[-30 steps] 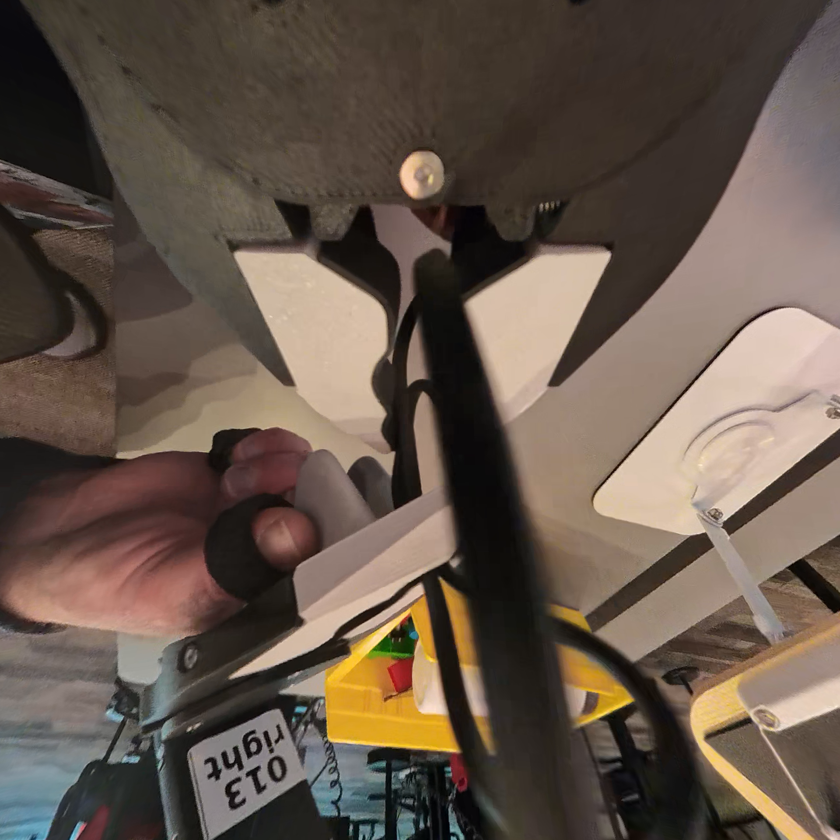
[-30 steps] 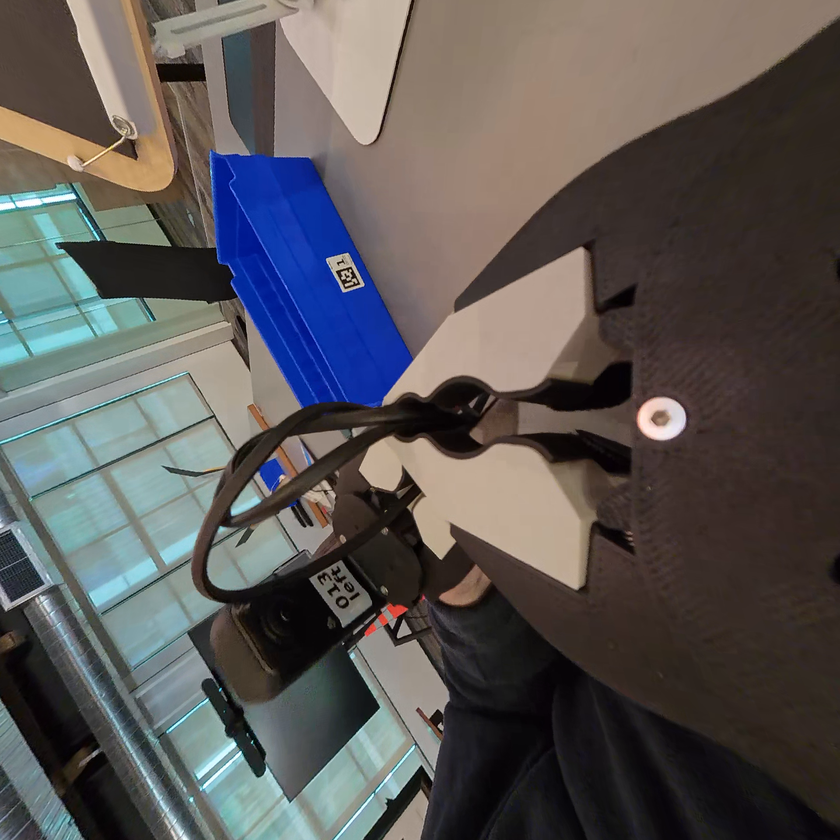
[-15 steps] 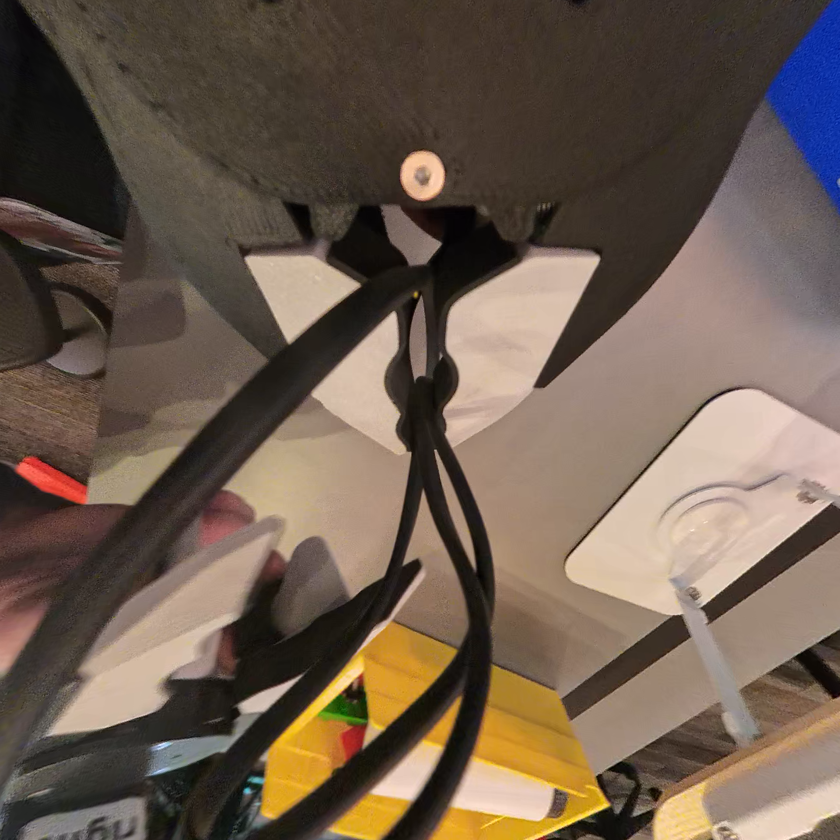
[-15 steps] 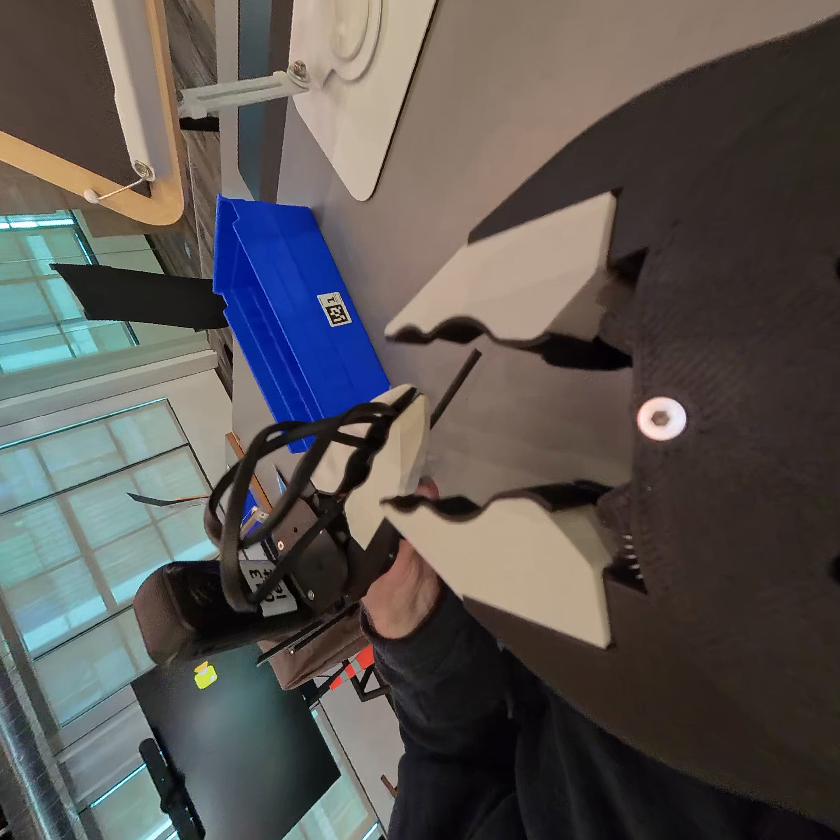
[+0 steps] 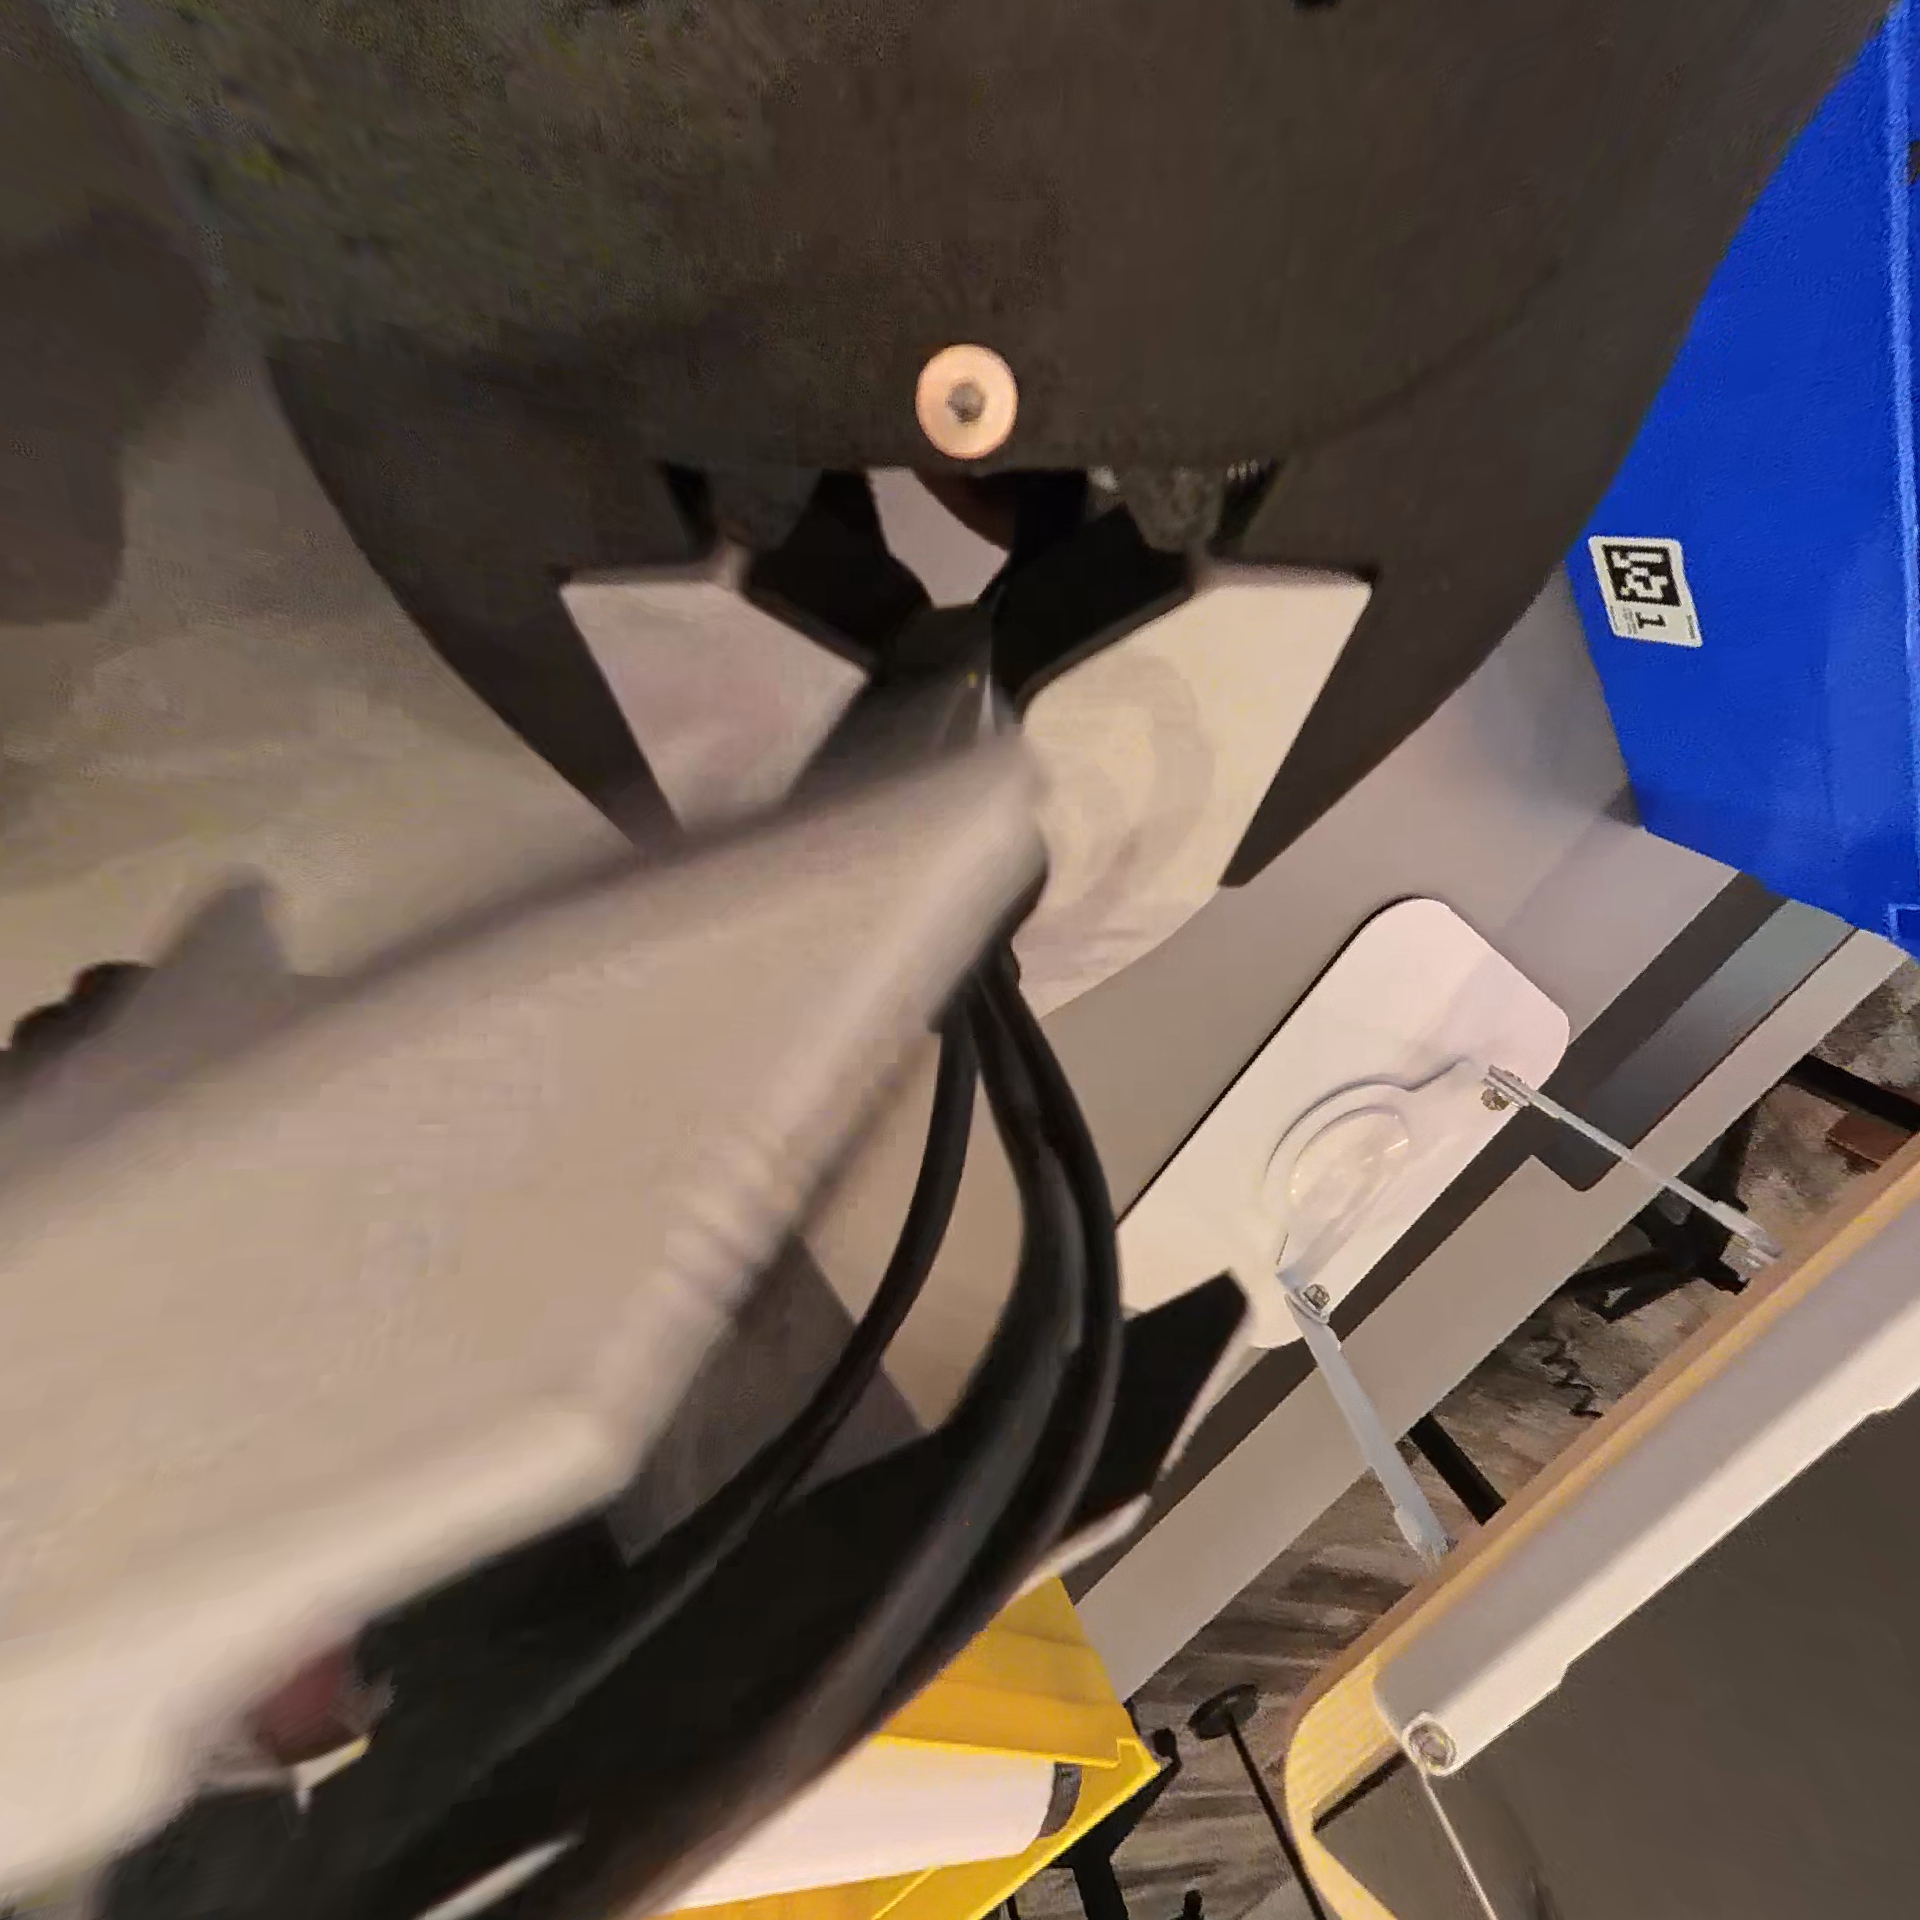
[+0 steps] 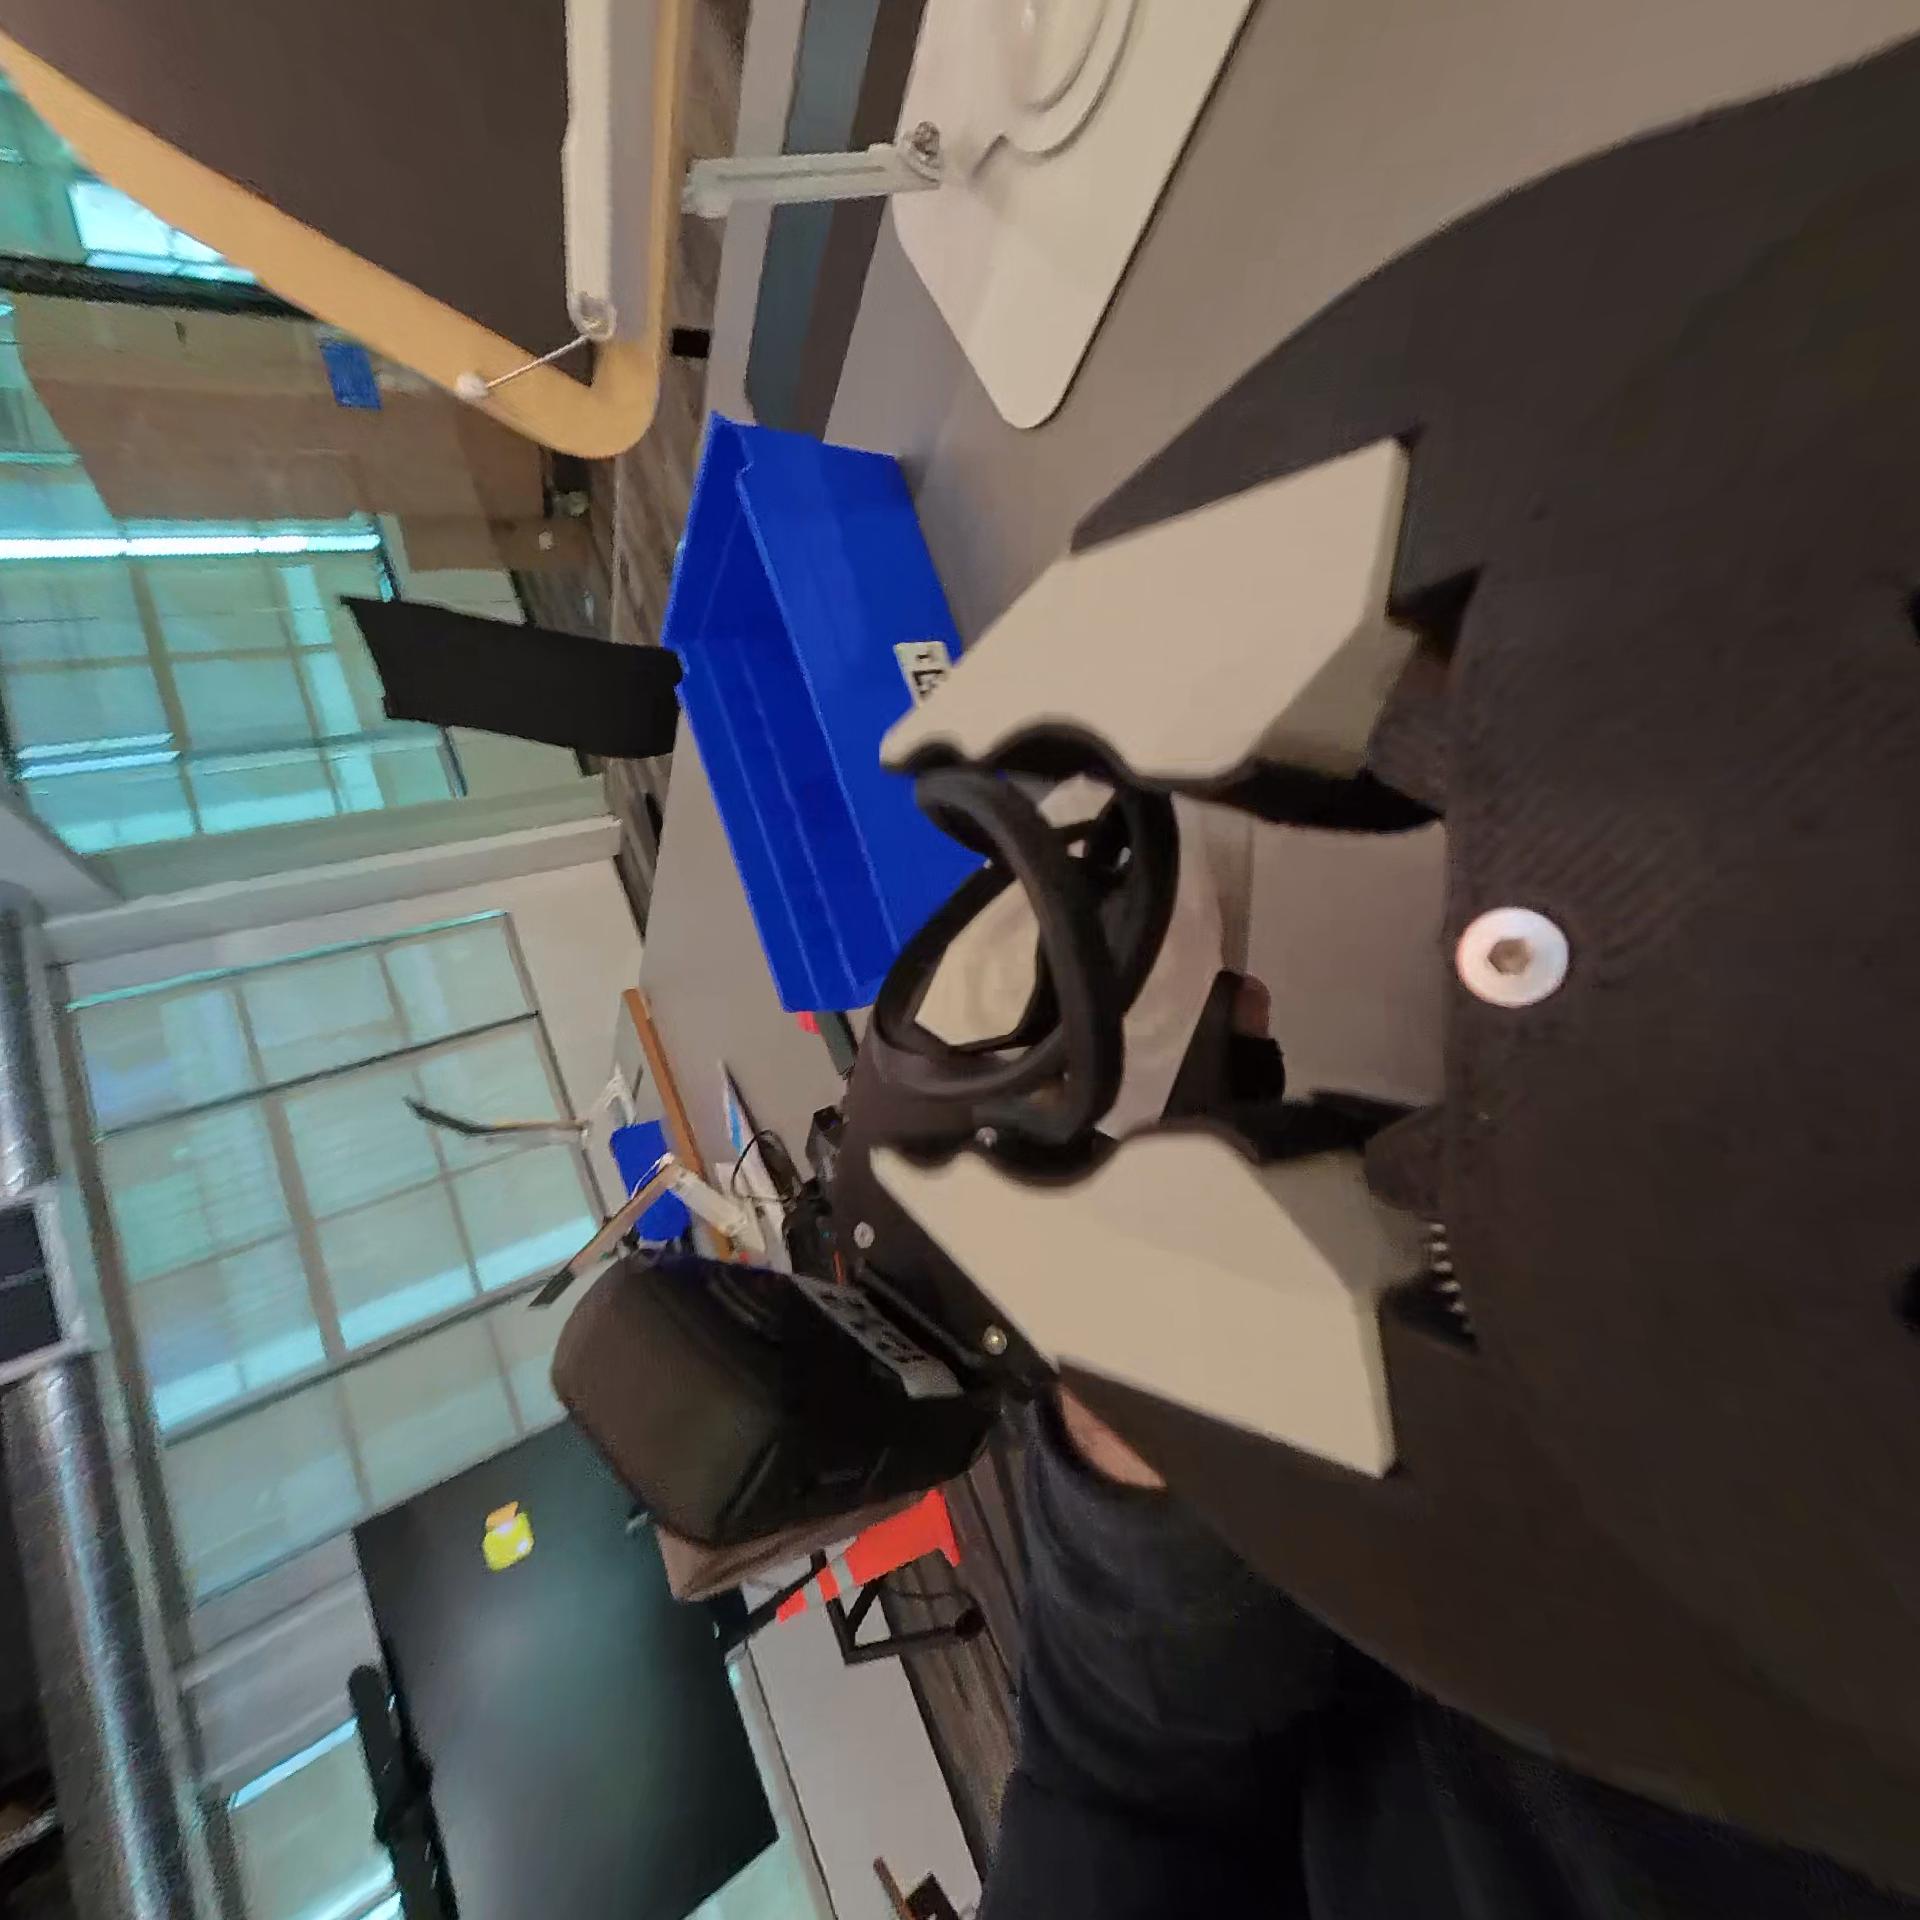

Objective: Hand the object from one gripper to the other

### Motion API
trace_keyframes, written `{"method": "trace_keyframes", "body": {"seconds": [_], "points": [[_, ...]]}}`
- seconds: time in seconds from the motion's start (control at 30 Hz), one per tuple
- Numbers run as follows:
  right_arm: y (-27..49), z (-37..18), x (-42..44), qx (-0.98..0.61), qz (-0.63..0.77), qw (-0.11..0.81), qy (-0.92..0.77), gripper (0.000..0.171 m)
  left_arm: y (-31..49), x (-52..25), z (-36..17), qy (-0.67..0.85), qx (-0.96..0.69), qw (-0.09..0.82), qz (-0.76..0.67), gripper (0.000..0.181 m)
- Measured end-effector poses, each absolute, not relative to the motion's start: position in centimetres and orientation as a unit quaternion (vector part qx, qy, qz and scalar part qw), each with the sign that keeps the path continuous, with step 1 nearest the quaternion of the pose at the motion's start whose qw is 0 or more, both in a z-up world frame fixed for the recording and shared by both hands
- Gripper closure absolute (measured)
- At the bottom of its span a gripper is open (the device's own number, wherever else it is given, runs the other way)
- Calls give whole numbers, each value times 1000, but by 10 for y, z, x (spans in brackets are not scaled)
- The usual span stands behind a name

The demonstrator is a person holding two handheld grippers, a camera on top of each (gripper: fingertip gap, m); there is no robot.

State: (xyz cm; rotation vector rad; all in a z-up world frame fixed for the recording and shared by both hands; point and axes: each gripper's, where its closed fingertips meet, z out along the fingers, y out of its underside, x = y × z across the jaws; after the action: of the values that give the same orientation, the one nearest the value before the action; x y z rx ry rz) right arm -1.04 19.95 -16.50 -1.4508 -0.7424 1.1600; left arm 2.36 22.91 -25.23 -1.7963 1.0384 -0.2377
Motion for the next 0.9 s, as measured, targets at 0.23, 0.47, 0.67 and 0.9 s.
{"method": "trace_keyframes", "body": {"seconds": [0.23, 0.47, 0.67, 0.9], "points": [[199, -164, -6, -596, 477, 542, -351, 166, 226, 27, -250, 437, -733, 508, -119, 176], [211, -159, 11, -596, 540, 516, -296, 167, 219, 20, -243, 445, -716, 521, -130, 136], [177, -156, 10, -530, 588, 440, -424, 167, 191, 21, -218, 504, -662, 503, -234, 116], [110, -149, 12, -377, 608, 313, -625, 167, 135, 39, -191, 536, -561, 322, -542, 108]]}}
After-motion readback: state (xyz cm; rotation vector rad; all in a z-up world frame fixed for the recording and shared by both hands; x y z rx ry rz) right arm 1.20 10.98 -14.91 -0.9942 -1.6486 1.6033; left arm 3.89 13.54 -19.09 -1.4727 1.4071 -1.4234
